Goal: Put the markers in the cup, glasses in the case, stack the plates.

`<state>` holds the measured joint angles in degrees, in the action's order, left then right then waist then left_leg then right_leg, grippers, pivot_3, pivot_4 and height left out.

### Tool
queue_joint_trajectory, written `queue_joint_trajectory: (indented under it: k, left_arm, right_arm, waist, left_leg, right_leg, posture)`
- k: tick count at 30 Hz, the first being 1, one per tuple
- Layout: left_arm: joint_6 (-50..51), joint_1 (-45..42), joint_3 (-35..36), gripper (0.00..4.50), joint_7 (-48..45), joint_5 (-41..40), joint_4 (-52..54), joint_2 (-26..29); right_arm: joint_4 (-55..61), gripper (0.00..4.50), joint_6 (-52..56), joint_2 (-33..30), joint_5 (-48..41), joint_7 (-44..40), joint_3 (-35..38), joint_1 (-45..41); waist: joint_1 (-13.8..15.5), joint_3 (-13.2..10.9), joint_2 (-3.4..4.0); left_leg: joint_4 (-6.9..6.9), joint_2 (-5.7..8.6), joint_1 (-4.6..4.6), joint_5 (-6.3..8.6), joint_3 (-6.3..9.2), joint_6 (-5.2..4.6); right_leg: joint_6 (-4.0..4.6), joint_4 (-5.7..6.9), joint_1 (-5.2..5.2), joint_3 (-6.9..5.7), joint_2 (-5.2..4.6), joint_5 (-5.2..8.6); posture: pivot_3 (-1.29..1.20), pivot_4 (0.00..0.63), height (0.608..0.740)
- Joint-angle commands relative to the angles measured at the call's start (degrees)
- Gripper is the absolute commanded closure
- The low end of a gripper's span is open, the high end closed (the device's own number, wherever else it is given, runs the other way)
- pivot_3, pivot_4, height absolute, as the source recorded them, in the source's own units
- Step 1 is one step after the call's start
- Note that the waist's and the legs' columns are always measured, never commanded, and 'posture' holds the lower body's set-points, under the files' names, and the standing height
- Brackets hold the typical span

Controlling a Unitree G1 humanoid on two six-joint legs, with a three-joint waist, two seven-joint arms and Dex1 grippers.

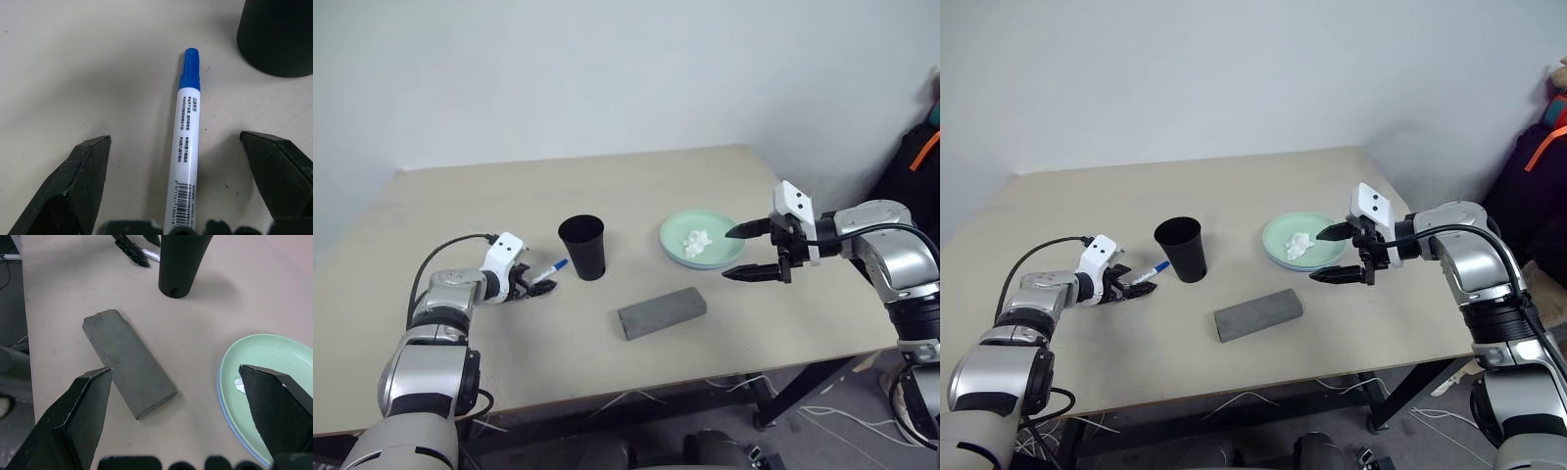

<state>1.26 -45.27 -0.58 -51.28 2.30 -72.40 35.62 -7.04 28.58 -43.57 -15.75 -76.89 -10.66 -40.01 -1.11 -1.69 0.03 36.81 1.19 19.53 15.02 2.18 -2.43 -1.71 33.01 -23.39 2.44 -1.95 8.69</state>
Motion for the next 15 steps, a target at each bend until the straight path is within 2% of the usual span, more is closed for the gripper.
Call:
queue_joint_trajectory:
  k: [1, 8, 11, 15]
  left_arm:
    - [0.3, 0.8, 0.2, 0.01, -0.2, 0.4, -0.1, -0.8]
    - [0.5, 0.9, 0.3, 0.01, -1.4, 0.9, 0.1, -1.5]
    - [0.7, 0.8, -0.1, 0.61, -2.2, 1.3, 0.1, -1.4]
    - [1.0, 0.7, -0.6, 2.0, -3.3, 2.0, 0.1, -1.4]
  right_arm:
    - [1.9, 0.0, 0.0, -0.6, -0.8, 0.3, 1.8, -1.0]
    - [1.7, 0.0, -0.5, -0.6, -0.6, 0.3, 1.8, -1.0]
    - [1.8, 0.0, -0.3, -0.6, -0.7, 0.2, 1.7, -1.1]
    - [1.9, 0.0, -0.2, -0.6, -0.7, 0.3, 1.8, -1.0]
  waist:
    - [0.0, 0.0, 0.02]
    - [0.1, 0.0, 0.04]
    - [0.1, 0.0, 0.05]
    - [0.1, 0.1, 0.08]
  left_leg:
    - [0.0, 0.0, 0.0, 0.0, 0.0, 0.0]
    - [0.01, 0.04, 0.01, 0.0, 0.01, 0.0]
    - [0.02, 0.04, 0.01, 0.0, 0.01, 0.0]
    - [0.01, 0.04, 0.0, 0.0, 0.01, 0.0]
  right_leg:
    - [0.0, 0.0, 0.01, 0.0, 0.0, 0.0]
    - [0.0, -0.01, 0.04, 0.01, -0.02, 0.0]
    - [0.0, -0.02, 0.04, 0.02, -0.02, 0.0]
    - [0.0, -0.01, 0.04, 0.01, -0.02, 0.0]
  posture:
    - [0.0, 0.0, 0.727]
    - [0.0, 0.0, 0.727]
    - [0.0, 0.0, 0.727]
    - [0.0, 0.0, 0.727]
